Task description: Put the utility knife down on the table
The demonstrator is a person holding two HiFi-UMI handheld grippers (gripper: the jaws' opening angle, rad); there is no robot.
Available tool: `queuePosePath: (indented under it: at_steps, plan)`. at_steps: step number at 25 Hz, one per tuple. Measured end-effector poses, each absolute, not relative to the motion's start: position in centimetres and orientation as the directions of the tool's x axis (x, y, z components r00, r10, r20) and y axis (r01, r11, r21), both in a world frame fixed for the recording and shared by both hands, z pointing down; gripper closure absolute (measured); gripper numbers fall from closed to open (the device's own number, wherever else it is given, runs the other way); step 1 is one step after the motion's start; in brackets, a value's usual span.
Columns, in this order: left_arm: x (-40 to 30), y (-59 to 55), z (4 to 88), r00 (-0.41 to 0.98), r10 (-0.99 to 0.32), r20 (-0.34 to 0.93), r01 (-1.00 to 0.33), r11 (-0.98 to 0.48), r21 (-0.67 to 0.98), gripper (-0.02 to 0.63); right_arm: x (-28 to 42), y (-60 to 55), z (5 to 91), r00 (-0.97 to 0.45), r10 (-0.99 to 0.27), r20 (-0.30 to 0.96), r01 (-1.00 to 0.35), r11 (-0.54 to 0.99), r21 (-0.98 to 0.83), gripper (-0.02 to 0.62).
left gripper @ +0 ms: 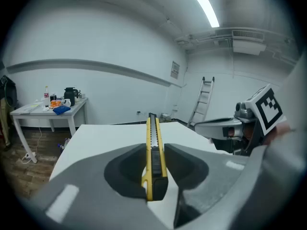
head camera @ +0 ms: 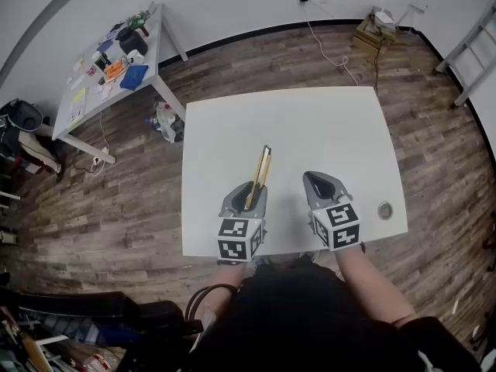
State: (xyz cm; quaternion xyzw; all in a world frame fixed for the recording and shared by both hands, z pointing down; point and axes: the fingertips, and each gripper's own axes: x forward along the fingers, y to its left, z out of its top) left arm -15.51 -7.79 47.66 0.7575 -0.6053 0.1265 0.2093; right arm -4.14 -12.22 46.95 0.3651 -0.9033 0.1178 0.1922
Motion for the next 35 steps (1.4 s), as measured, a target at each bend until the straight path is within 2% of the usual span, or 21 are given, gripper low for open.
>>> queuePosePath:
  at_steps: [22, 29, 35]
  plan:
    - [-13.7, -9.7, 47.8, 0.289, -0.84, 0.459, -0.957, -0.243, 0.158, 0.48, -2.4, -12.1, 46.3, -0.649, -0.626, 0.432, -0.721, 0.688, -0.086, 0.569]
    - [-6.9, -15.5, 52.9, 0.362, -0.775, 0.518, -0.931, -0.322, 0.17, 0.48, 3.5, -12.0, 48.5, -0.601, -0.64, 0.48, -0.759, 0.645, -0.089, 0.569]
    - [-1.1, -17.7, 59.0, 0.384, -0.676, 0.629, -0.912, -0.386, 0.141, 0.482, 7.9, -11.9, 50.6, -0.569, -0.634, 0.524, -0.781, 0.616, -0.104, 0.569]
